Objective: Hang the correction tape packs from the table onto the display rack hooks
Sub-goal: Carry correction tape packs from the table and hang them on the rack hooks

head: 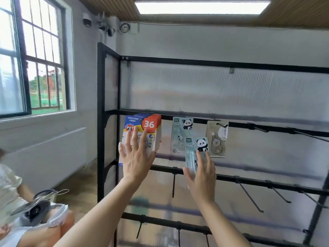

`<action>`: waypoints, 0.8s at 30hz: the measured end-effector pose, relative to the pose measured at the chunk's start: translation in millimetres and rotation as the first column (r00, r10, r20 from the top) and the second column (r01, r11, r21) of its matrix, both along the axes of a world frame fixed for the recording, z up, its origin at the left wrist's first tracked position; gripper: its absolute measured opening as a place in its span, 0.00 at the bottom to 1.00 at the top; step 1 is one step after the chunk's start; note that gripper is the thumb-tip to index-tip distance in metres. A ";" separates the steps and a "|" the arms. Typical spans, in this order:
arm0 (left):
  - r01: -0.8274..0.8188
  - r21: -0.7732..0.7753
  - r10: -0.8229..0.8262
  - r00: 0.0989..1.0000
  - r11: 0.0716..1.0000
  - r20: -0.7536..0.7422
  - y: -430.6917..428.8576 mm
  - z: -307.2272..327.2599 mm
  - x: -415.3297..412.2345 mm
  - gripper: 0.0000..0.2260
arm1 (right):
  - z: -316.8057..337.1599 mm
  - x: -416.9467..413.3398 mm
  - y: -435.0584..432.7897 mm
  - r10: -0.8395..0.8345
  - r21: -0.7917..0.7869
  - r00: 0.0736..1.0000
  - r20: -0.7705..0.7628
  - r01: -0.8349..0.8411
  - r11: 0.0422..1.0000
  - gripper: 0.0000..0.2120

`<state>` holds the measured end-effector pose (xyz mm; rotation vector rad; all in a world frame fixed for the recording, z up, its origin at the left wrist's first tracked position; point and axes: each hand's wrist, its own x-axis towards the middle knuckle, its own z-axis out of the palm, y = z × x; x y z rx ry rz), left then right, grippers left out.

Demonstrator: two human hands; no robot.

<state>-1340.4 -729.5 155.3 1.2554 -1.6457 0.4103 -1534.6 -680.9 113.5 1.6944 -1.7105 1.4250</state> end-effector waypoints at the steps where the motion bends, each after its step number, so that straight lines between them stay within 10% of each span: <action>1: 0.001 -0.013 -0.001 1.000 1.000 -0.006 -1.3 -0.6 0.3 0.36 | 1.7 0.1 -1.6 0.005 -0.008 1.000 0.000 -0.005 1.000 0.30; 24: 0.011 -0.018 -0.011 0.999 1.000 -0.045 -17.6 -2.7 4.7 0.33 | -3.7 18.6 -29.6 0.120 -0.052 0.993 0.016 -0.120 0.991 0.32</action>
